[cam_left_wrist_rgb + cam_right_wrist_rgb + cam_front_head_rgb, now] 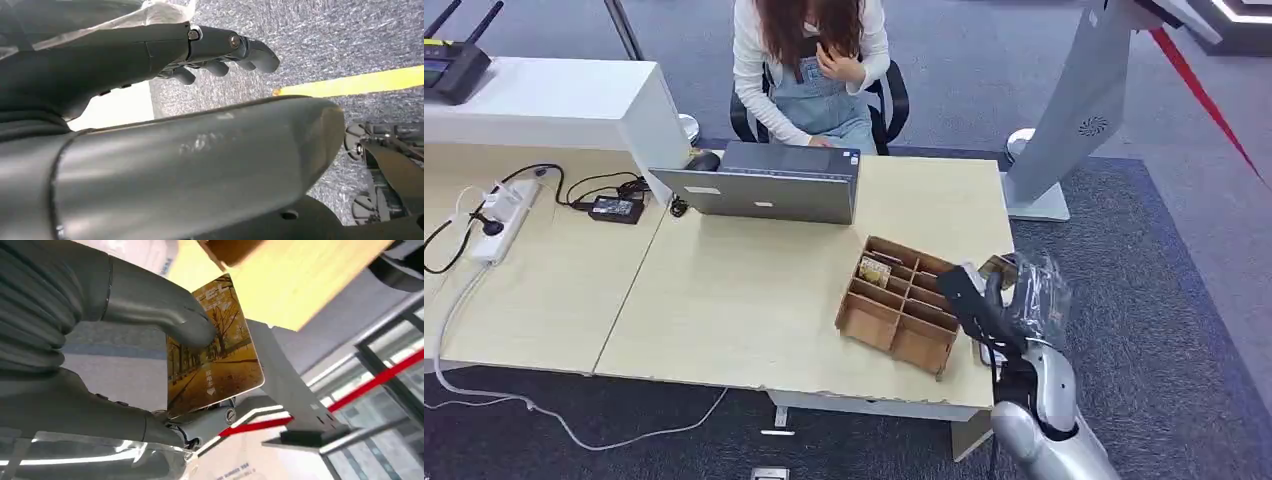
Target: Pass the card to the sensor for recognition and then transmit it.
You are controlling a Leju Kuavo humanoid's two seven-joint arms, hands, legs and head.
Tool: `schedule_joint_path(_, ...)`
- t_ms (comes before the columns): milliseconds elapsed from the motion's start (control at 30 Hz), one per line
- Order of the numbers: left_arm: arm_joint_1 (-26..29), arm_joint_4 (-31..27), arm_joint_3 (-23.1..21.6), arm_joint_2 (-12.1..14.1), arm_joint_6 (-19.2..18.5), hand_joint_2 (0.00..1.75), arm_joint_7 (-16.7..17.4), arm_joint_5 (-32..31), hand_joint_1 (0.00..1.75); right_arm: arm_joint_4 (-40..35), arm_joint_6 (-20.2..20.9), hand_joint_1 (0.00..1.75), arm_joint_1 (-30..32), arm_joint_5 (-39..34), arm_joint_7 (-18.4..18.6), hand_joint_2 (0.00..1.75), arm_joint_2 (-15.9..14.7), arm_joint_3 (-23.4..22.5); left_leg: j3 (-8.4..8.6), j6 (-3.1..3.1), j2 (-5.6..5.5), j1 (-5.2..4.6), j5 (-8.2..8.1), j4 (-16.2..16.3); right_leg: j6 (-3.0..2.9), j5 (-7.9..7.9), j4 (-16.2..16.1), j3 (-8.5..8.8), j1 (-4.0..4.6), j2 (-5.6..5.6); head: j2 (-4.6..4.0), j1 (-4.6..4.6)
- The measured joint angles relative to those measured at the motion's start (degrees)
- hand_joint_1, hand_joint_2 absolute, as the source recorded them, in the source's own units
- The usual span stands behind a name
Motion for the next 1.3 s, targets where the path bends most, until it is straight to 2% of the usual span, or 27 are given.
schedule_joint_path(67, 0.0, 0.0, 0.0, 0.0, 0.0, 0.0, 0.2, 0.0, 0.0, 0.8, -0.7, 1.75, 0.5, -0.4, -0.5, 1.75, 0.0, 0.2, 0.01, 0.0, -0.01, 0.0, 0.0, 0.0, 0.0, 0.0, 0.0, -0.03, 0.0, 0.0, 0.0, 0.0)
schedule_joint_path(100, 0.0, 0.0, 0.0, 0.0, 0.2, 0.0, 0.4, 0.0, 0.0, 1.2, -1.2, 1.75, 0.6, -1.3, -2.0, 1.75, -0.3, 0.2, 0.03, 0.0, 0.01, 0.0, 0.0, 0.0, 0.0, 0.0, 0.0, -0.04, 0.0, 0.01, 0.0, 0.0)
schedule_joint_path(200, 0.0, 0.0, 0.0, -0.3, 1.1, 0.0, 0.8, 0.0, 0.0, 3.8, -3.4, 1.75, 1.2, -5.3, -9.5, 1.75, -2.4, 0.2, -0.01, 0.0, -0.01, 0.0, 0.0, 0.0, 0.02, -0.01, 0.0, 0.0, 0.0, -0.02, 0.0, 0.0)
schedule_joint_path(300, 0.1, 0.0, 0.0, -0.5, 1.3, 0.0, 0.9, 0.0, 0.0, 6.1, -4.8, 1.75, 1.5, -6.0, -12.1, 1.75, -3.8, 0.0, -0.01, 0.02, 0.02, -0.01, -0.01, 0.0, 0.02, 0.01, 0.0, -0.01, -0.01, 0.01, 0.0, 0.0)
schedule_joint_path(800, 0.0, 0.0, 0.0, -0.5, 1.3, 0.0, 0.8, 0.2, 0.0, 12.2, -4.8, 1.75, 2.1, -3.8, -9.9, 1.75, -4.6, -0.1, 0.0, 0.02, 0.01, 0.0, -0.01, 0.0, 0.03, 0.02, 0.0, -0.01, -0.01, 0.02, 0.0, 0.0)
schedule_joint_path(1300, 0.0, 0.0, 0.0, -0.5, 1.3, 0.0, 0.6, 0.1, 0.0, 15.9, -4.4, 1.75, 2.3, -5.0, -9.8, 1.75, -4.3, 0.5, 0.0, 0.02, 0.01, 0.0, -0.01, 0.0, 0.03, 0.02, 0.0, -0.01, -0.01, 0.02, 0.0, 0.0)
